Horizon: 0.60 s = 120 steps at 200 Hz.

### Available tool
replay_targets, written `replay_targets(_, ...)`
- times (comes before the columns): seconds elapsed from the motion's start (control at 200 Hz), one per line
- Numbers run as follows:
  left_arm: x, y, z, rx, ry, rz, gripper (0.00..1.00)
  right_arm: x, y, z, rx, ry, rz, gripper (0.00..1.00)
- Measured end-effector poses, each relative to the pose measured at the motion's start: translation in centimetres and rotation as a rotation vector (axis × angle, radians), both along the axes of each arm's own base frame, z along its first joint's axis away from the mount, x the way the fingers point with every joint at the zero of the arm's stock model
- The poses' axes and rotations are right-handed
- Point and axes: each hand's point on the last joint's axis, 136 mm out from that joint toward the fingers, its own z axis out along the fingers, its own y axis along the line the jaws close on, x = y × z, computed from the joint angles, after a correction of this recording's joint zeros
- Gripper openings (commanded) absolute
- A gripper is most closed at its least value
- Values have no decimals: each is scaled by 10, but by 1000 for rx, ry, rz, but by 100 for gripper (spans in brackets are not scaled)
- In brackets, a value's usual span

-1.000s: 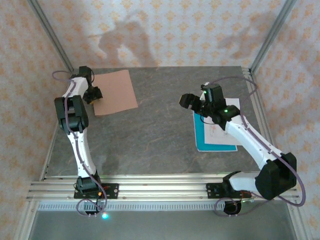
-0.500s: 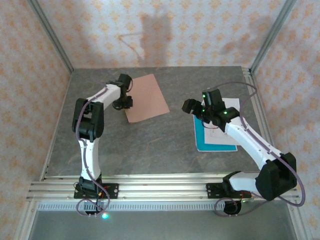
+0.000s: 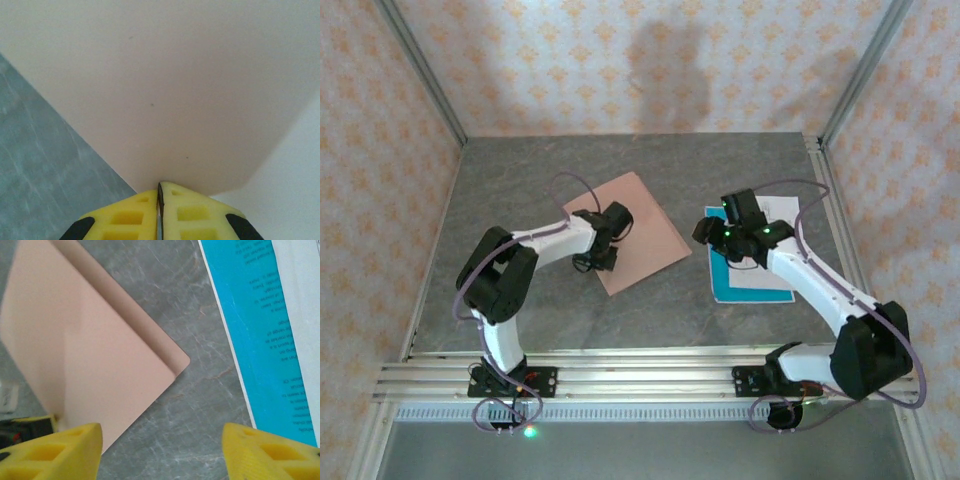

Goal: Put the files into the folder

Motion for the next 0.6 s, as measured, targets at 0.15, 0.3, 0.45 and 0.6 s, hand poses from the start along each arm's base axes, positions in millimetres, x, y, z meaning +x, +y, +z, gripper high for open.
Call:
replay_targets(0.15, -19, 9, 3, 80, -13, -22, 10, 3, 6, -32, -8, 90, -2, 60)
replay_targets(0.3, -29, 23, 13, 92, -36, 12, 12, 23, 21, -57, -19, 153, 10, 62)
replay_targets(0.45, -28, 25, 16, 76, -49, 45, 14, 56, 46, -70, 4, 166, 37, 62)
replay_targets(0.6, -27, 29, 19, 16, -78, 115, 26, 71, 66, -76, 25, 166, 63, 62)
